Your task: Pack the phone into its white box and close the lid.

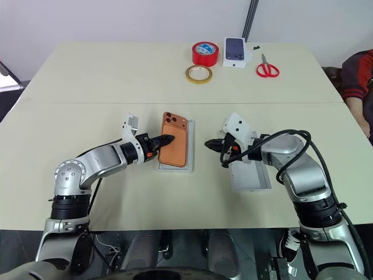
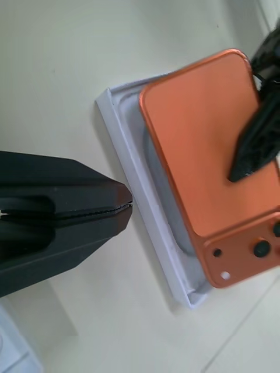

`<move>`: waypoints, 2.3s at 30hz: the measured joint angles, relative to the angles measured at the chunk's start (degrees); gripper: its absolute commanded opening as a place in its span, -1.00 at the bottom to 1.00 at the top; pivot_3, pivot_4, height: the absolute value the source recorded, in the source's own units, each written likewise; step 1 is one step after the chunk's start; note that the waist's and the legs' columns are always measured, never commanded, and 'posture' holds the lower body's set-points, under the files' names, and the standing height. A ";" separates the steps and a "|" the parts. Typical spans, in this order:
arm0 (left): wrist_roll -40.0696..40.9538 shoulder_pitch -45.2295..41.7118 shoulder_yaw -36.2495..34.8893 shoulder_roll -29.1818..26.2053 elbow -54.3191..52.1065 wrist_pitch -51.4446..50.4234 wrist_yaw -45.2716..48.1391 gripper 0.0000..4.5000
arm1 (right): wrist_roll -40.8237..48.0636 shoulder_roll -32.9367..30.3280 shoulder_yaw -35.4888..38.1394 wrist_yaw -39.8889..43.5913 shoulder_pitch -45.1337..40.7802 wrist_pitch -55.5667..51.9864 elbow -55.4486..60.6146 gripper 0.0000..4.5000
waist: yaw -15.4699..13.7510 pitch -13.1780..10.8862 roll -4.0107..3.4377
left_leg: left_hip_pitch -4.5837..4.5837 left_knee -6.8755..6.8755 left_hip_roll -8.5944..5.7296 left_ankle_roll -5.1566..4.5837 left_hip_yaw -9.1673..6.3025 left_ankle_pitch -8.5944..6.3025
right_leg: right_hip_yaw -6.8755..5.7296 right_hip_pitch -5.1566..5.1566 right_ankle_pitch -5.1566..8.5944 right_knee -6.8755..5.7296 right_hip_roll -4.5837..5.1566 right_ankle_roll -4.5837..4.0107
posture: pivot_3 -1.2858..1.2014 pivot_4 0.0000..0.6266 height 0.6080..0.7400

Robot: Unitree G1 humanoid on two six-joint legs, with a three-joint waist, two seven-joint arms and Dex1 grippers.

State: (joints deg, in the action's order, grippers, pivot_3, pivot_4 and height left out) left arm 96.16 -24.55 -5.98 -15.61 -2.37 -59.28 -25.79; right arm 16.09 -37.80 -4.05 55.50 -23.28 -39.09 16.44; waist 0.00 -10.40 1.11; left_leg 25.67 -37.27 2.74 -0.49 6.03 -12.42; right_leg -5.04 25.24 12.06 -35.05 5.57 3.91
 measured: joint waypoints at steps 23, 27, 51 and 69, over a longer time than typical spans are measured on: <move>-3.63 -5.98 3.04 -1.44 -0.20 -3.63 2.82 0.98 | 0.42 -1.20 -0.41 -0.96 -0.43 1.89 -0.83 -1.00 | -0.89 -0.02 0.03 | -0.13 -0.05 -0.02 0.00 -0.04 0.00 | -0.02 -0.17 0.01 0.00 -0.03 0.01 | 0.03 -0.52 0.93; -4.49 -7.00 4.70 -2.20 -0.58 -5.31 2.57 0.98 | 0.41 -1.21 -0.69 -1.11 -0.43 2.01 -0.86 -1.00 | -0.78 -0.02 0.04 | -0.12 -0.04 -0.02 -0.02 -0.03 -0.01 | -0.01 -0.16 0.02 0.02 -0.02 0.03 | 0.03 -0.52 0.93; -14.17 -6.02 1.92 -25.32 -11.01 -6.74 12.36 0.21 | -4.60 -1.31 -6.62 -4.28 -5.15 0.98 -4.74 -1.00 | -0.53 -0.05 0.01 | -0.14 0.05 -0.01 0.04 0.05 -0.01 | 0.00 -0.03 0.02 -0.03 -0.04 0.01 | 0.03 -0.52 0.93; -57.34 -5.30 23.40 -23.47 -13.53 1.81 40.46 -0.99 | -18.30 2.78 -20.65 -9.89 -10.91 -4.50 -5.52 -1.00 | -0.70 -0.06 -0.01 | 0.15 0.05 0.04 0.09 0.05 0.01 | -0.01 0.19 0.01 -0.02 -0.01 0.01 | 0.03 -0.52 0.93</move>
State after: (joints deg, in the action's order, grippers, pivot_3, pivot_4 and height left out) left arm 38.82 -29.85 17.42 -39.08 -15.90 -57.46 14.67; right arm -2.21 -35.02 -24.71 45.62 -34.19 -43.59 10.91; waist -0.71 -10.46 1.10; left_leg 25.82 -37.21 2.78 -0.40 6.08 -12.41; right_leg -5.05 25.44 12.07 -35.07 5.56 3.92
